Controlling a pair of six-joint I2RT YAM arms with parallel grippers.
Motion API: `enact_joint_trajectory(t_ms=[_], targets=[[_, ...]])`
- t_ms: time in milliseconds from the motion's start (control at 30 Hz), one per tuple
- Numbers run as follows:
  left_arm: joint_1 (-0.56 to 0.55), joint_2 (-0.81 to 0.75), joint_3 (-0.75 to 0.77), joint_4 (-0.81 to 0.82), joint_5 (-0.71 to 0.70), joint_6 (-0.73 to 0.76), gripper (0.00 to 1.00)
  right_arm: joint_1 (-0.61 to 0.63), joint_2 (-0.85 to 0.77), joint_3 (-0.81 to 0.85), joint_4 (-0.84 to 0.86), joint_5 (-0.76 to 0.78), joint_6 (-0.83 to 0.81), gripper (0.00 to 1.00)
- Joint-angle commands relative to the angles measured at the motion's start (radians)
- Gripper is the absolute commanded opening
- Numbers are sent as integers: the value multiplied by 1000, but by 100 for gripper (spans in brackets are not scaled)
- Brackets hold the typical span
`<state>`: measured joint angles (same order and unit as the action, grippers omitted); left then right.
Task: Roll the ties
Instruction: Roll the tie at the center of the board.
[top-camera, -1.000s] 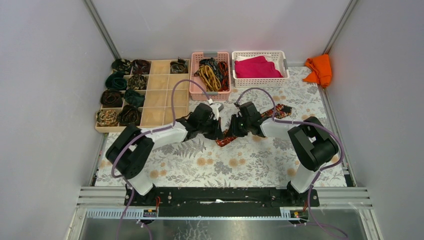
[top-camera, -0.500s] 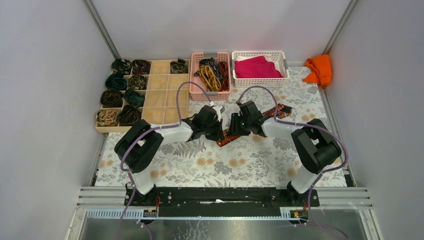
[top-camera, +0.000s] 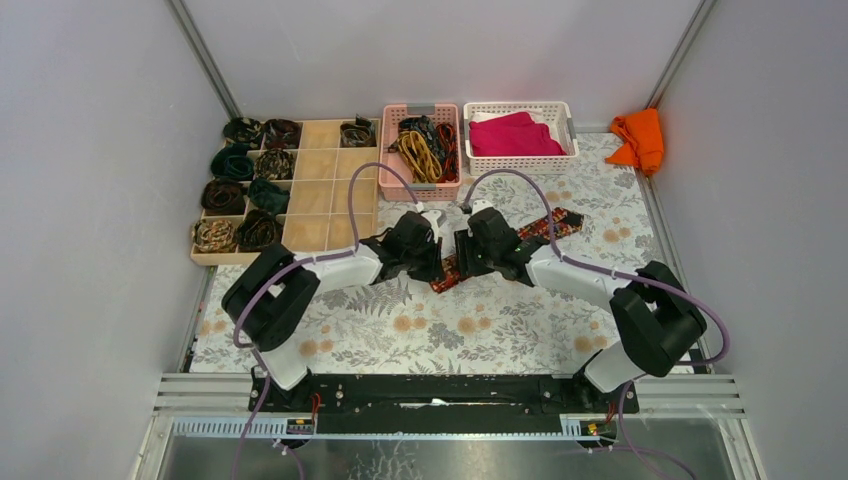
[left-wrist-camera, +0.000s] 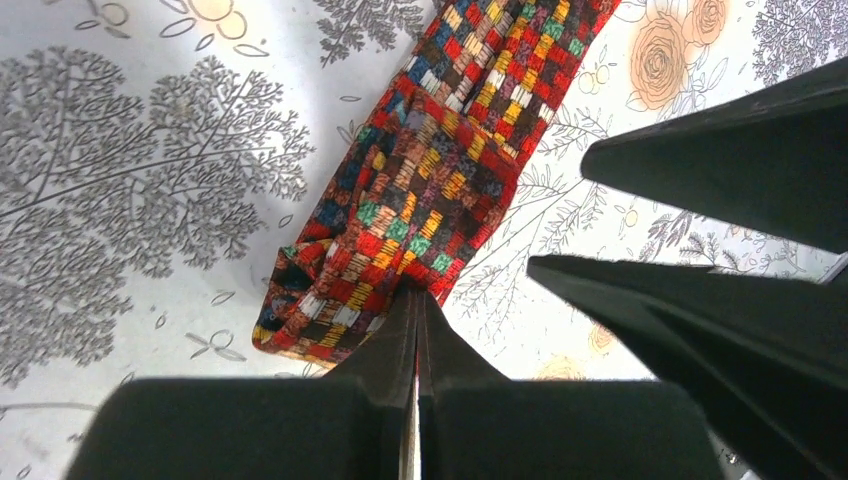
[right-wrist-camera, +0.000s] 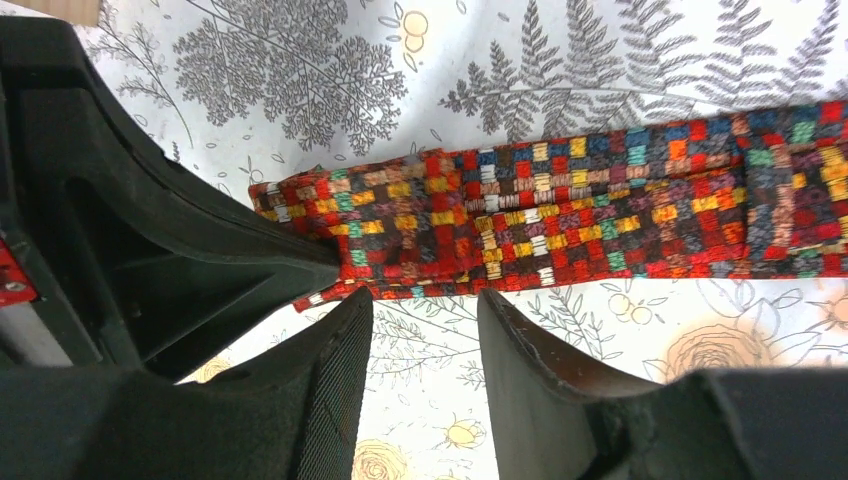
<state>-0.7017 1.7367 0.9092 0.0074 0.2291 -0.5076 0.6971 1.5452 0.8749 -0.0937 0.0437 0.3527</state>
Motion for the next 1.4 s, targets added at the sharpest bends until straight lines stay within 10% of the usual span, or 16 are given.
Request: enact_joint_trajectory(t_ms=[0, 400, 800, 1367], targets=[[-2, -66, 9, -88, -62, 13, 0, 6, -71, 7, 25, 46, -39, 49], [90, -196, 11, -122, -218, -73, 0, 36, -84, -24, 35, 16, -43, 31], [154, 91, 150, -11, -89, -38, 0, 106, -55, -148, 120, -27, 30, 11], [67, 70, 19, 47, 8, -33, 0, 118, 112, -118, 245, -71, 78, 1]])
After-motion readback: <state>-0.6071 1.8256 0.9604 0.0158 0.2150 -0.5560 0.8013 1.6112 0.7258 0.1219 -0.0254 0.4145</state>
